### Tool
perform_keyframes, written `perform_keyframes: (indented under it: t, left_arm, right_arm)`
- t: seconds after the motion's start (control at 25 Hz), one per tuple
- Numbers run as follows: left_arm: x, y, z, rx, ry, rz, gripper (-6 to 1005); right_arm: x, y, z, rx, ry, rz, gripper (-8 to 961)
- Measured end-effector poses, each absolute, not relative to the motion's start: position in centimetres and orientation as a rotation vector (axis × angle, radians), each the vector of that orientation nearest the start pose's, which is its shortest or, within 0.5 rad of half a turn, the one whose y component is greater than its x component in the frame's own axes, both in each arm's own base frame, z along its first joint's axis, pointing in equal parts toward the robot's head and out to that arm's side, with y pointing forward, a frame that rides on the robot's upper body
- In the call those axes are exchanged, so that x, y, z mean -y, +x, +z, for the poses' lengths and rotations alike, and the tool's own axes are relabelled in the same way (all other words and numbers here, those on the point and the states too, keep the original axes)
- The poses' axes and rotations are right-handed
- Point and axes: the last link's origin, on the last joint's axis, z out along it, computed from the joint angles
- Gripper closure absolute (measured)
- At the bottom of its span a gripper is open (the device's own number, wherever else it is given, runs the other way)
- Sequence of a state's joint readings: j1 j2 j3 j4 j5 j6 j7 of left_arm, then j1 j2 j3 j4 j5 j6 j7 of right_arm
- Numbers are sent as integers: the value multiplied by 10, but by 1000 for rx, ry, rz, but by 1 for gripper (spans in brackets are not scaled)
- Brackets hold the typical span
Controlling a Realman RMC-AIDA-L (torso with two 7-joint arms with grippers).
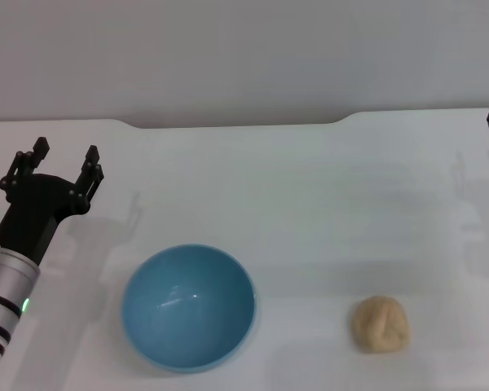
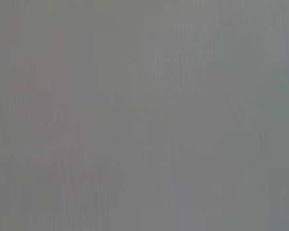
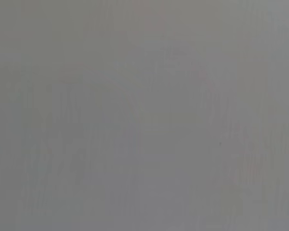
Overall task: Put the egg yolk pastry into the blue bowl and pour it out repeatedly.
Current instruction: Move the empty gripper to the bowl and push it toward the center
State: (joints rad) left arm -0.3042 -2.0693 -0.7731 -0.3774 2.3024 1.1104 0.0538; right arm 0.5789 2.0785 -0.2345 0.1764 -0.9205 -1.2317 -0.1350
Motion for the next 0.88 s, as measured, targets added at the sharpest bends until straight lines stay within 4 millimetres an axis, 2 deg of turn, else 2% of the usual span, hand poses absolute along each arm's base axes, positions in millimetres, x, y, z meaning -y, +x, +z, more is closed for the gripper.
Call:
perform_keyframes:
  t: [0.48,0.64,0.76,0.88]
  left_arm:
    - [-302,-318,-45,519,-1682,-641,312]
    - [-302,-325,-40,618,-1611,-684,314]
    - [-310,-325,-34,667,-1586,-726,317]
    - [-332,-318,-25,692,-1615,-764,323]
  right_arm:
    - [-350,326,-5,-452,-1457,514,501]
    - [-350,326,-4,-452,-1457,514,504]
    - [-350,326,-4,-454,-1454,514,505]
    - [-350,327,-4,-455,-1453,514,507]
